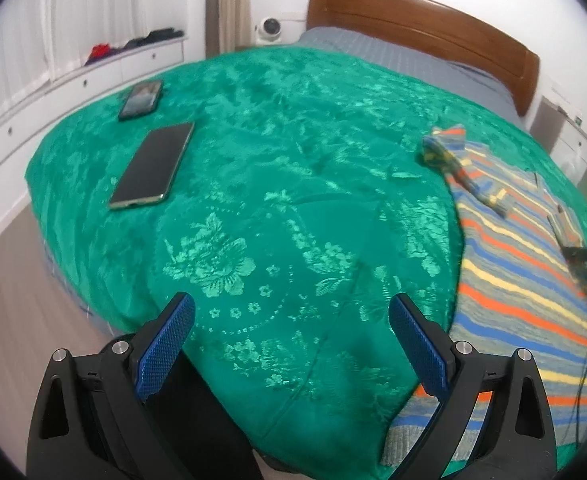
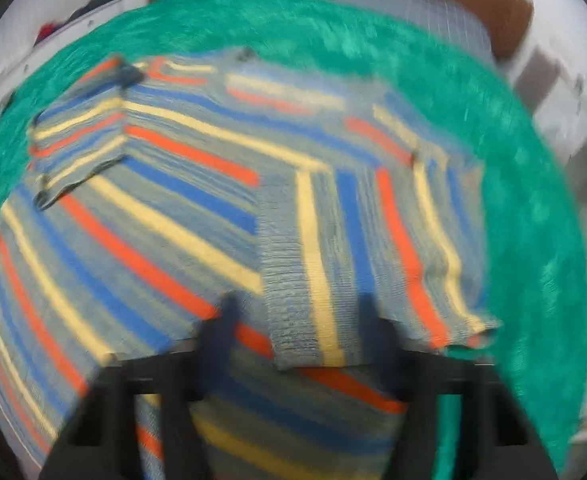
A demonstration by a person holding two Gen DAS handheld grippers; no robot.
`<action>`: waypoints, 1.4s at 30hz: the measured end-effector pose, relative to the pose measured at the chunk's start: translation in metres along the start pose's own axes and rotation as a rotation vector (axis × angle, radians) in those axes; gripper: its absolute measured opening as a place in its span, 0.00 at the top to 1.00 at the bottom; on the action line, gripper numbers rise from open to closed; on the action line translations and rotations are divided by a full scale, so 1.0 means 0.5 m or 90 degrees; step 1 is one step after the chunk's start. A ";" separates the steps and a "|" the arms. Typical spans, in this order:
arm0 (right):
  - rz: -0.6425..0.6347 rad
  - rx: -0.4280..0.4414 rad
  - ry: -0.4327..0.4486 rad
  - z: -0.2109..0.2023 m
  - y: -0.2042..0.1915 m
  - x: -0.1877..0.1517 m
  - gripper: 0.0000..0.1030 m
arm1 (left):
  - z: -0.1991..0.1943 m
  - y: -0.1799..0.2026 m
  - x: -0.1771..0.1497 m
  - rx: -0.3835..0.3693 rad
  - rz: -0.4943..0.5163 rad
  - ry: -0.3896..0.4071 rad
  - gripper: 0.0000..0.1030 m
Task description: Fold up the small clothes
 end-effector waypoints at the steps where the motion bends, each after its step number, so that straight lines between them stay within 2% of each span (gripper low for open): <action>1: 0.023 -0.005 0.015 -0.011 0.018 0.005 0.94 | 0.002 -0.001 -0.001 -0.001 -0.003 -0.004 0.05; 5: 0.154 -0.038 0.123 -0.146 0.177 -0.011 0.94 | 0.014 -0.003 -0.003 -0.009 -0.012 -0.022 0.05; 6: 0.197 -0.061 0.150 -0.198 0.245 -0.033 0.94 | 0.018 -0.003 -0.004 -0.012 -0.015 -0.028 0.05; 11: 0.332 -0.141 0.162 -0.316 0.450 -0.159 0.94 | 0.028 -0.002 -0.008 -0.015 -0.021 -0.045 0.05; 13: 0.371 -0.140 0.150 -0.323 0.489 -0.210 0.94 | 0.028 0.001 -0.010 -0.010 -0.017 -0.045 0.05; 14: 0.398 -0.123 0.143 -0.316 0.501 -0.238 0.94 | 0.028 0.003 -0.009 -0.008 -0.015 -0.044 0.05; 17: 0.453 -0.085 0.135 -0.286 0.502 -0.285 0.94 | 0.024 0.008 -0.011 0.002 0.000 -0.040 0.05; 20: 0.474 -0.094 0.117 -0.253 0.496 -0.330 0.94 | 0.021 0.014 -0.012 0.010 0.014 -0.033 0.05; 22: 0.521 -0.077 0.109 -0.227 0.507 -0.374 0.94 | 0.019 0.016 -0.013 0.013 0.021 -0.029 0.05; 26: 0.583 -0.025 0.154 -0.233 0.524 -0.404 0.94 | 0.016 0.017 -0.013 0.014 0.028 -0.024 0.05; 29: 0.595 -0.037 0.155 -0.260 0.537 -0.422 0.93 | 0.019 0.017 -0.013 0.010 0.023 -0.030 0.05; 31: 0.591 -0.056 0.160 -0.284 0.541 -0.432 0.88 | 0.023 0.015 -0.014 0.004 0.017 -0.038 0.05; 34: 0.554 -0.085 0.176 -0.322 0.527 -0.423 0.85 | 0.028 0.015 -0.016 -0.005 0.012 -0.048 0.05; 35: 0.527 -0.087 0.182 -0.332 0.512 -0.413 0.80 | 0.029 0.016 -0.017 -0.006 0.013 -0.051 0.05; 37: 0.480 -0.091 0.190 -0.339 0.486 -0.398 0.65 | 0.031 0.022 -0.019 -0.006 0.022 -0.055 0.05; 38: 0.455 -0.098 0.194 -0.341 0.466 -0.392 0.53 | 0.032 0.027 -0.021 -0.006 0.030 -0.055 0.05; 39: 0.430 -0.109 0.200 -0.343 0.440 -0.393 0.46 | 0.031 0.032 -0.021 -0.007 0.036 -0.053 0.05; 42: 0.380 -0.150 0.213 -0.342 0.360 -0.426 0.44 | 0.031 0.051 -0.018 -0.021 0.061 -0.048 0.05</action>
Point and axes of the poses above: each gripper's, at about its wrist camera, not at the fingertips, and z roughly the way its jaws point, y to its right, x to its top, the point moved 5 cm from there along z, roughly the way its jaws point, and after that the axes turned 8 degrees about x, right-handed, at the moved point
